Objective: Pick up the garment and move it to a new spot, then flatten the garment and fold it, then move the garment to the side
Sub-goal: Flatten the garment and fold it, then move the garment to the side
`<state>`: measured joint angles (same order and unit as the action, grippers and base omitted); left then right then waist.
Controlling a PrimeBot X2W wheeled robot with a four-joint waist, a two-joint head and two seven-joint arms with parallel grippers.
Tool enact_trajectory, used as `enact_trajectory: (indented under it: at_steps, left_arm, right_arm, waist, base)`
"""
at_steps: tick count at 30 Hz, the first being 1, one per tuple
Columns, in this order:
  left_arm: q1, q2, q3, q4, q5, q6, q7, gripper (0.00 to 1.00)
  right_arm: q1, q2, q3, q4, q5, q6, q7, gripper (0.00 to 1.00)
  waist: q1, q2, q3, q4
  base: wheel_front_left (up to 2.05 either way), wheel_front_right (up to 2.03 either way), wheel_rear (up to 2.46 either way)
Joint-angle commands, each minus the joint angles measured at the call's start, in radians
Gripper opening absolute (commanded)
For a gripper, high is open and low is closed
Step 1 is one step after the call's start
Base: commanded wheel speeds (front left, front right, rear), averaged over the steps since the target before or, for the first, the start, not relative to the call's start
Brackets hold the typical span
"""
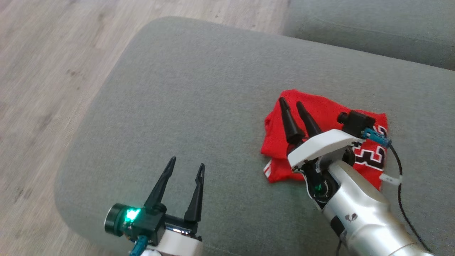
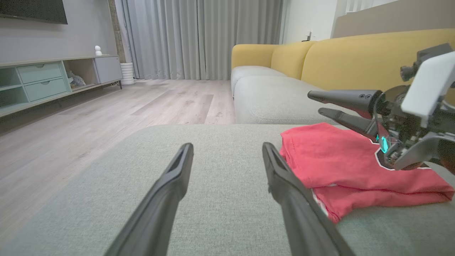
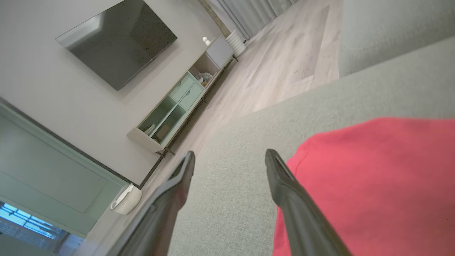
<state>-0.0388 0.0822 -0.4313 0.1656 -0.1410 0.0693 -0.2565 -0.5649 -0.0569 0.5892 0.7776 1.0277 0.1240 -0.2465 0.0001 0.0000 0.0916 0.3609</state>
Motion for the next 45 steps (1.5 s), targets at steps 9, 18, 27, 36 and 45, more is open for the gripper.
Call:
enact_trajectory:
  at_steps: [9, 18, 27, 36, 45]
  left_arm:
    - [0.018, -0.013, 0.081, -0.023, -0.025, 0.002, -0.005, 1.00]
    - [0.056, -0.013, 0.134, -0.003, -0.047, 0.004, -0.005, 1.00]
    - [0.110, -0.013, 0.185, 0.049, -0.045, 0.002, -0.005, 1.00]
    - [0.120, -0.020, 0.204, 0.070, -0.036, -0.005, -0.005, 1.00]
    - [0.116, -0.025, 0.224, 0.068, -0.026, -0.007, -0.005, 1.00]
  right_arm:
    - [0.173, -0.060, -0.215, -0.272, -0.393, 0.007, -0.015, 1.00]
    - [0.527, -0.073, -0.519, -0.534, -0.719, 0.007, -0.015, 1.00]
    - [0.695, -0.025, -0.588, -0.598, -0.849, 0.007, -0.015, 1.00]
    - [0.723, -0.018, -0.562, -0.605, -0.899, 0.007, -0.015, 1.00]
    - [0.734, -0.015, -0.566, -0.610, -0.909, 0.007, -0.015, 1.00]
  waist:
    - [-0.0001, 0.0000, -0.089, -0.106]
    - [-0.0001, 0.0000, -0.152, -0.179]
    - [-0.0001, 0.0000, -0.182, -0.226]
    - [-0.0001, 0.0000, -0.191, -0.231]
    - [-0.0001, 0.0000, -0.182, -0.220]
  base:
    - [0.00, 0.00, 0.00]
    - [0.00, 0.00, 0.00]
    - [0.00, 0.00, 0.00]
    - [0.00, 0.00, 0.00]
    - [0.00, 0.00, 0.00]
